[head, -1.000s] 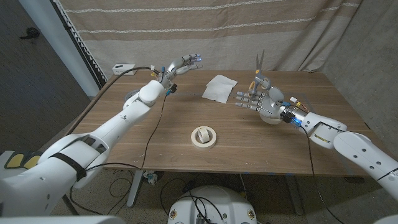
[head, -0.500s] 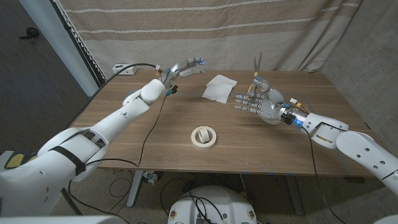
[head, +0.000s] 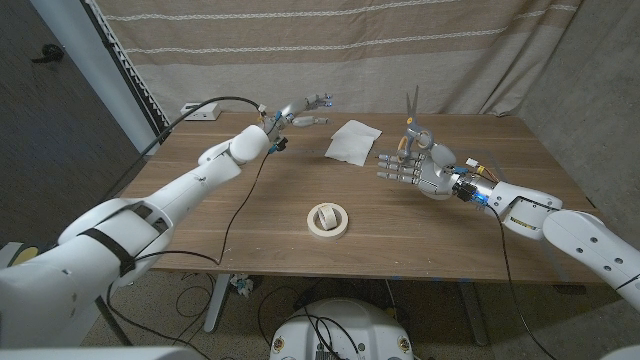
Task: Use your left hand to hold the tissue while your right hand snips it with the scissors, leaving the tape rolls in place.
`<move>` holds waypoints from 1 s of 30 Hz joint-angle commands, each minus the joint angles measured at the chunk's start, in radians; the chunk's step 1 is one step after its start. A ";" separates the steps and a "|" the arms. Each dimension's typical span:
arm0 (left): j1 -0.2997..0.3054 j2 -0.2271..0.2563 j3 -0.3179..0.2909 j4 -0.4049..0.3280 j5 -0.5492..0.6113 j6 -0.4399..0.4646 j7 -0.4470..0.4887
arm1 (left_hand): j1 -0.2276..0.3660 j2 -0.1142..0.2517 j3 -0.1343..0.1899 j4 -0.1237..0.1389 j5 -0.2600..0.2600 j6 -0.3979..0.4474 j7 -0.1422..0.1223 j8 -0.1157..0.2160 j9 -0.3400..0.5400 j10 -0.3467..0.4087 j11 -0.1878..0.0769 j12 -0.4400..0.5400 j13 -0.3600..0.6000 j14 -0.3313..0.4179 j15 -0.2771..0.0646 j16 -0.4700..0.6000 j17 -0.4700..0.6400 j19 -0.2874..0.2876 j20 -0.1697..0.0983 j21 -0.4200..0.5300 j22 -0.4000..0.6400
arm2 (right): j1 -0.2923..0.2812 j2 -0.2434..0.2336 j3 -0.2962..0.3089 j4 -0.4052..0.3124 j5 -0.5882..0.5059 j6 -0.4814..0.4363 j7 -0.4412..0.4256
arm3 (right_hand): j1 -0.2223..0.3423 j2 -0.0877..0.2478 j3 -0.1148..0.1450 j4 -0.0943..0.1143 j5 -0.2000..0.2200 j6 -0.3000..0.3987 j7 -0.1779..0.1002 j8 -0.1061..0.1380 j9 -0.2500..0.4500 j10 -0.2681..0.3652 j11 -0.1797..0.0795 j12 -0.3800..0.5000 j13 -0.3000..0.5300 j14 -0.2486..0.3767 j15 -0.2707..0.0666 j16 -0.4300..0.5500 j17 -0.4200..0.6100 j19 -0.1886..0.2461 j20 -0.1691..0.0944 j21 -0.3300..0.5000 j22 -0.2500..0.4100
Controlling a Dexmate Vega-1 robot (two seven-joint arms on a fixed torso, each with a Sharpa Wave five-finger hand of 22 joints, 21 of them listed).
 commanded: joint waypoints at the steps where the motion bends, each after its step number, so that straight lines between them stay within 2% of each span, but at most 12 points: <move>1: -0.032 -0.011 0.028 0.045 0.022 0.008 -0.017 | 0.000 -0.007 -0.006 -0.001 0.006 0.013 0.004 0.014 0.003 -0.011 0.000 0.008 0.003 -0.009 -0.136 0.007 0.002 -0.006 -0.019 0.002 0.002 | -0.003 -0.004 0.002 -0.005 0.007 -0.010 0.002 | 0.003 0.013 -0.007 0.001 0.001 -0.001 0.005 0.006 0.001 -0.002 0.003 -0.005 0.002 0.007 0.000 -0.004 0.004 0.011 0.003 -0.003 0.006; 8: -0.055 -0.021 0.056 0.081 0.059 0.006 -0.001 | -0.004 -0.008 -0.010 0.000 0.009 0.058 -0.012 0.036 0.003 -0.022 0.001 0.008 0.004 -0.017 -0.133 0.007 0.002 -0.009 -0.018 0.002 0.002 | 0.005 -0.013 -0.001 -0.005 0.009 -0.023 0.005 | 0.003 0.015 -0.012 0.000 0.000 -0.001 0.006 0.006 -0.004 0.000 0.004 -0.007 0.002 0.009 0.000 -0.004 0.004 0.015 0.003 -0.010 0.006; 10: -0.064 -0.021 0.070 0.086 0.088 0.006 0.019 | -0.009 -0.004 -0.017 0.001 0.015 0.204 0.002 0.088 0.006 -0.014 0.003 0.021 0.004 -0.023 -0.130 0.010 0.002 -0.012 -0.018 0.004 0.001 | 0.006 -0.016 -0.001 -0.006 0.008 -0.026 0.001 | 0.003 0.015 -0.013 0.000 0.000 -0.002 0.007 0.009 0.001 -0.001 0.004 -0.007 0.002 0.009 0.000 -0.004 0.004 0.016 0.003 -0.012 0.006; 12: -0.069 -0.019 0.083 0.086 0.118 0.005 0.038 | -0.008 -0.003 -0.019 0.000 0.016 0.244 0.003 0.100 0.005 0.019 0.002 0.034 0.004 -0.022 -0.134 0.012 0.002 -0.013 -0.018 0.005 0.001 | 0.006 -0.015 -0.001 -0.006 0.007 -0.025 -0.002 | 0.004 0.016 -0.014 -0.001 0.000 -0.002 0.007 0.009 -0.001 0.001 0.005 -0.007 0.002 0.009 0.000 -0.005 0.004 0.018 0.003 -0.014 0.006; 19: -0.079 -0.016 0.107 0.085 0.167 0.010 0.074 | -0.007 -0.004 -0.021 -0.001 0.017 0.264 0.001 0.104 0.004 0.038 0.000 0.040 0.004 -0.032 -0.136 0.009 0.002 -0.016 -0.021 0.004 0.001 | 0.003 -0.012 0.001 -0.011 0.008 -0.023 -0.010 | 0.005 0.019 -0.017 -0.001 -0.001 -0.002 0.006 0.009 -0.004 0.001 0.004 -0.009 0.002 0.009 -0.001 -0.005 0.004 0.022 0.003 -0.019 0.006; 24: -0.080 -0.012 0.118 0.077 0.196 0.019 0.101 | -0.008 -0.005 -0.023 -0.001 0.018 0.234 -0.014 0.087 0.004 0.031 -0.001 0.035 0.003 -0.031 -0.134 0.011 0.002 -0.017 -0.021 0.004 0.001 | 0.005 -0.013 0.001 -0.012 0.011 -0.026 -0.014 | 0.006 0.021 -0.020 -0.002 -0.001 -0.006 0.007 0.013 -0.001 0.001 0.004 -0.010 0.002 0.010 -0.001 -0.006 0.004 0.025 0.003 -0.024 0.006; 30: -0.081 -0.004 0.128 0.062 0.222 0.039 0.112 | -0.009 -0.005 -0.025 -0.001 0.019 0.227 -0.011 0.082 0.003 0.025 -0.001 0.033 0.003 -0.032 -0.133 0.011 0.002 -0.017 -0.021 0.004 0.001 | 0.010 -0.014 -0.001 -0.011 0.012 -0.030 -0.013 | 0.005 0.021 -0.024 -0.002 -0.001 -0.005 0.006 0.013 -0.003 0.002 0.006 -0.011 0.002 0.010 0.000 -0.007 0.004 0.028 0.003 -0.030 0.006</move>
